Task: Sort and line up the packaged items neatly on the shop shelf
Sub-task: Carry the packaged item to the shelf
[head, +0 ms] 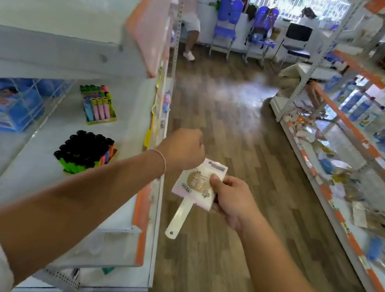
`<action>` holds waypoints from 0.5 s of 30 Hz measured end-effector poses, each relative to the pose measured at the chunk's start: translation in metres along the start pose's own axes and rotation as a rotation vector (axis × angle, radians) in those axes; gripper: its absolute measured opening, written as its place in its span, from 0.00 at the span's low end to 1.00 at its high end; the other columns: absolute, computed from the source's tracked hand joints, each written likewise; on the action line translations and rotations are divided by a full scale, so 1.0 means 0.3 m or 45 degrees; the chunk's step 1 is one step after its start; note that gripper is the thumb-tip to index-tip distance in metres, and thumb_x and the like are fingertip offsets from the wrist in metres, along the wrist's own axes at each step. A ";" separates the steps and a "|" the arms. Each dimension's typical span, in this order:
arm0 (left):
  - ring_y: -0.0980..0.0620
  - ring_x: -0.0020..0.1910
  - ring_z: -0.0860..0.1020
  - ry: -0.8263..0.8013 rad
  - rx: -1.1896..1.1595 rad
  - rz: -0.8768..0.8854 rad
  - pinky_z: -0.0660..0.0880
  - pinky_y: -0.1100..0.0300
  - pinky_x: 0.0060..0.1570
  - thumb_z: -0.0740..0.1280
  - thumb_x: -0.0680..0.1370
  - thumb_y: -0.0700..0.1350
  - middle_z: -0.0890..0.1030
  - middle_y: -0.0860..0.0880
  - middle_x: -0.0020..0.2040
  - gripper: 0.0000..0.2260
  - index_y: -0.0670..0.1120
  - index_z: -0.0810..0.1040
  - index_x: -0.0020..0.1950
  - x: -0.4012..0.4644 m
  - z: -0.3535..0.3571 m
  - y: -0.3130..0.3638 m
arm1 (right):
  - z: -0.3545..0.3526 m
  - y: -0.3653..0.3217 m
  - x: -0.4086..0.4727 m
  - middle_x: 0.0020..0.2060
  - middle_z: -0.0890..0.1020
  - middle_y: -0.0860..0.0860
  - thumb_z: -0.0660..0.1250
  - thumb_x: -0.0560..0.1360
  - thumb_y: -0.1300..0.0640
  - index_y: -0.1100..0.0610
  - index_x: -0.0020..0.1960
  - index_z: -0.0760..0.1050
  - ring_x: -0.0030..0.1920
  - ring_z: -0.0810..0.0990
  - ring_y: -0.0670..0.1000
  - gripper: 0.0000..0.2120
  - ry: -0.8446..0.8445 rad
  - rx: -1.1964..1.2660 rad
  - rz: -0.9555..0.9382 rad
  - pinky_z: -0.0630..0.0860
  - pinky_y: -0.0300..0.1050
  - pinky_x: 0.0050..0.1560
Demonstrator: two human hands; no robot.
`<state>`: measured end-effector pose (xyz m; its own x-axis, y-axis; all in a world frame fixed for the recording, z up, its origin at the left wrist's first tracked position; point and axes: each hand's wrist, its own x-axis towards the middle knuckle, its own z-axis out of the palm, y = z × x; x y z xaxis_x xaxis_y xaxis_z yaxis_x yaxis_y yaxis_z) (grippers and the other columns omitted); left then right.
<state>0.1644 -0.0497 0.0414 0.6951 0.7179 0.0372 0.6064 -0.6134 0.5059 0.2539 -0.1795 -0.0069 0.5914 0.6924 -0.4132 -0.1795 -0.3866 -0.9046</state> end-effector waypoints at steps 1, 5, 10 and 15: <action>0.45 0.45 0.76 -0.012 0.009 0.004 0.72 0.56 0.42 0.59 0.77 0.45 0.78 0.47 0.43 0.07 0.44 0.74 0.46 0.025 0.015 0.067 | -0.079 -0.027 0.000 0.37 0.82 0.58 0.63 0.80 0.57 0.61 0.45 0.76 0.24 0.78 0.46 0.09 0.036 0.000 -0.024 0.69 0.35 0.20; 0.46 0.43 0.77 -0.114 -0.037 0.033 0.71 0.56 0.38 0.58 0.80 0.49 0.79 0.46 0.44 0.11 0.44 0.75 0.47 0.111 0.090 0.347 | -0.423 -0.118 0.008 0.42 0.84 0.57 0.62 0.81 0.55 0.60 0.46 0.76 0.33 0.83 0.50 0.09 0.176 -0.037 -0.087 0.73 0.39 0.25; 0.45 0.37 0.80 -0.419 -0.268 0.101 0.78 0.55 0.35 0.54 0.84 0.49 0.79 0.44 0.44 0.16 0.41 0.75 0.50 0.190 0.222 0.674 | -0.827 -0.197 0.020 0.45 0.85 0.55 0.62 0.80 0.51 0.58 0.50 0.77 0.45 0.85 0.55 0.11 0.348 -0.064 -0.126 0.80 0.48 0.38; 0.50 0.27 0.75 -0.577 -0.818 0.061 0.73 0.60 0.27 0.55 0.83 0.53 0.77 0.46 0.35 0.19 0.40 0.76 0.48 0.271 0.367 0.927 | -1.133 -0.230 0.049 0.44 0.85 0.55 0.61 0.80 0.49 0.56 0.48 0.77 0.43 0.85 0.56 0.11 0.511 -0.083 -0.176 0.77 0.47 0.36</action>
<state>0.4320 -0.1982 0.0902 0.8884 0.4065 -0.2135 0.3258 -0.2305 0.9169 0.5423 -0.3496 0.0850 0.8678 0.4532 -0.2036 -0.0349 -0.3532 -0.9349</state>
